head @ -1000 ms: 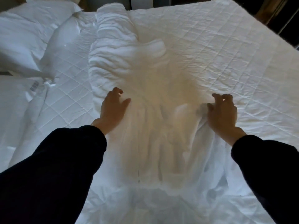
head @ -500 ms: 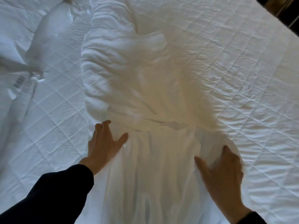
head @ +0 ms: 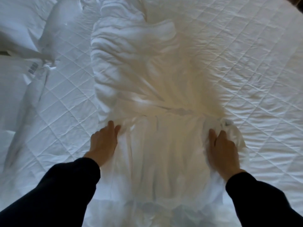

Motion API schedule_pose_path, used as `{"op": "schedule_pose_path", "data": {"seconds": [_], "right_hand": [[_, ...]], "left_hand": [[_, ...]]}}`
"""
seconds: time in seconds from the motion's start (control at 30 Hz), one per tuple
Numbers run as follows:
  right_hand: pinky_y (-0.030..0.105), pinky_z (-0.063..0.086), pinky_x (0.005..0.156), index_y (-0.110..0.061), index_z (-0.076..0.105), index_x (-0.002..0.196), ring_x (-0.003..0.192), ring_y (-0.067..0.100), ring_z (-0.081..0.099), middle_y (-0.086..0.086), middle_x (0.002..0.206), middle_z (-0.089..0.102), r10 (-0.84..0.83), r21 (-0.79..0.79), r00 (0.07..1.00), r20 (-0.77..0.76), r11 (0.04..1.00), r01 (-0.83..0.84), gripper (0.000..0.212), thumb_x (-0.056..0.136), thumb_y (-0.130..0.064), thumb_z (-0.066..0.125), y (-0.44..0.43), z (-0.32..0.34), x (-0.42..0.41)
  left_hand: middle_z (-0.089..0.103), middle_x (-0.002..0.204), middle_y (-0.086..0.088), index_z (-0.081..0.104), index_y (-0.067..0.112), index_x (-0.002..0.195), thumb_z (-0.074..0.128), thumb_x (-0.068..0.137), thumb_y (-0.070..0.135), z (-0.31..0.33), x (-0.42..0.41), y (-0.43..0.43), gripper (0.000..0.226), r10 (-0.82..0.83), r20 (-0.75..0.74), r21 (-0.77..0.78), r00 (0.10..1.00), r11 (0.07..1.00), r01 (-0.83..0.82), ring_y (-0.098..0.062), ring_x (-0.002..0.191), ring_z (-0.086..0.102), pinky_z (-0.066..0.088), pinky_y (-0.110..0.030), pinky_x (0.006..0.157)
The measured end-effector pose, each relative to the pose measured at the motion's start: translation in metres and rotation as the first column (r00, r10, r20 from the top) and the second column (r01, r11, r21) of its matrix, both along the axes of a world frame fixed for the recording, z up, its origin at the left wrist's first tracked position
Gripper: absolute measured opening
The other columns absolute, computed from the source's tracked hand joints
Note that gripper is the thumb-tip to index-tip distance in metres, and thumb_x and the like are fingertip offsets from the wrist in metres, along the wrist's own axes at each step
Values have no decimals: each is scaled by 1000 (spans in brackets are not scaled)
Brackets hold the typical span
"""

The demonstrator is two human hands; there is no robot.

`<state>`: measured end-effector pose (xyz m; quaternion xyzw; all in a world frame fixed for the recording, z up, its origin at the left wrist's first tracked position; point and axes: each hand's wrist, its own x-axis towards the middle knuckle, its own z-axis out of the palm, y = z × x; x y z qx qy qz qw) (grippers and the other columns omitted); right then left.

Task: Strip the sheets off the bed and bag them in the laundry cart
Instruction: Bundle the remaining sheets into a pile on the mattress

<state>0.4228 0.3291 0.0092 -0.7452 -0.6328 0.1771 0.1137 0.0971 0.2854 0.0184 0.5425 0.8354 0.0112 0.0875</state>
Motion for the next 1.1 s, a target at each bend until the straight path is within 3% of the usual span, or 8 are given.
{"op": "schedule_pose_path", "data": {"seconds": [0.13,0.23,0.33,0.43,0.63,0.73,0.83,1.1], "right_hand": [[43,45,63,-2,52,97,75,44,61,24,79,56,59,185,981,187,978,-94,48,100,-39,22,13,10,18],[47,46,69,-3,53,105,78,48,61,28,86,62,59,156,969,240,983,-99,48,100,-42,24,28,15,31],[46,45,73,-4,51,108,83,46,61,28,90,63,72,104,965,250,989,-100,48,101,-42,23,33,9,37],[47,46,73,-1,54,108,87,47,60,28,98,60,36,95,967,251,994,-62,46,101,-39,29,18,-4,36],[51,39,82,-3,51,119,99,44,51,28,114,50,-138,219,948,288,973,75,37,92,-27,45,-15,-8,13],[50,34,85,-2,50,119,107,42,45,27,124,46,-168,257,950,262,961,99,52,80,-35,45,-46,-11,4],[49,33,85,-1,57,105,102,41,45,26,114,49,-255,253,961,109,942,222,48,78,-40,52,-76,-12,1],[34,31,69,-8,56,103,90,38,61,16,87,67,-259,-7,927,-271,964,267,14,95,-19,53,-114,7,19]], "left_hand": [[62,96,-25,46,3,115,49,97,26,10,-30,11,29,-33,-70,-35,997,999,31,-45,90,60,38,-42,69],[57,105,-17,45,9,125,73,75,12,14,-46,21,58,-113,-186,-175,976,981,80,-43,92,58,46,-46,73],[58,102,-17,52,10,114,60,89,25,12,-42,30,30,-120,-66,-49,991,992,117,-43,90,57,46,-47,74],[62,97,-19,54,11,97,32,98,50,7,-38,31,45,55,147,38,988,997,-61,-40,91,57,43,-46,76],[51,124,-23,37,3,130,40,96,34,-1,3,1,45,163,201,32,966,984,-173,-40,111,50,37,-46,88],[23,150,-25,20,6,149,43,92,30,-3,27,-11,66,-9,35,105,999,995,5,-40,138,23,15,-52,113],[10,156,-23,24,16,150,26,84,48,4,59,-28,73,-282,32,123,959,953,277,-39,144,7,-1,-54,116],[12,158,-18,5,28,151,23,81,75,-6,137,-79,86,-620,-2,-18,785,784,620,-35,146,12,7,-64,113]]}}
